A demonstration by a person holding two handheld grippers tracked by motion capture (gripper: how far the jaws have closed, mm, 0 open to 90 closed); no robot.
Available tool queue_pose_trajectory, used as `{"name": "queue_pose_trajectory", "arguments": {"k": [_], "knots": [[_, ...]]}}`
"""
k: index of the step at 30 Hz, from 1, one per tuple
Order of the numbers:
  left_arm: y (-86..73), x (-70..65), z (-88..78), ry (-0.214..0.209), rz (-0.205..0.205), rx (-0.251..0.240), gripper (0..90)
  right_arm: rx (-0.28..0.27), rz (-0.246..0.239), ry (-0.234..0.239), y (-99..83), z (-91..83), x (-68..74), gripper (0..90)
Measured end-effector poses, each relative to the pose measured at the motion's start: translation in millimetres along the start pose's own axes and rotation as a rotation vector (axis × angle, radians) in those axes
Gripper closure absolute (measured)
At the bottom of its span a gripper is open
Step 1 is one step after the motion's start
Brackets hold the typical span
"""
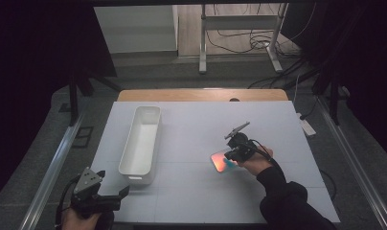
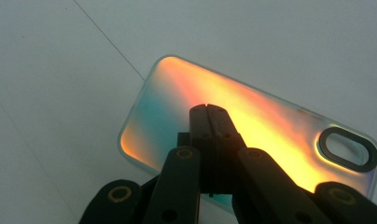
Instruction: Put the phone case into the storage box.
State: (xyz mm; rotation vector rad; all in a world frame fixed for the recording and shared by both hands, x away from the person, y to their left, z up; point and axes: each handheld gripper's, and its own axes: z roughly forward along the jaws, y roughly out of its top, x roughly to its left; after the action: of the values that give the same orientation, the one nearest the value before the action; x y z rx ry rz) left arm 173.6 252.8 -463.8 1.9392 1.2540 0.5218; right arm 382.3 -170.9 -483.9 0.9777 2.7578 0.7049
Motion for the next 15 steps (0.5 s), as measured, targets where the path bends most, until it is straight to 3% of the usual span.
{"name": "queue_pose_trajectory", "arguments": {"k": [15], "knots": [[0.0,0.0,0.1,-0.003,0.002,0.0,2.0,-0.027,0.028,0.035,19.5,18.4,0.2,89.3]]}}
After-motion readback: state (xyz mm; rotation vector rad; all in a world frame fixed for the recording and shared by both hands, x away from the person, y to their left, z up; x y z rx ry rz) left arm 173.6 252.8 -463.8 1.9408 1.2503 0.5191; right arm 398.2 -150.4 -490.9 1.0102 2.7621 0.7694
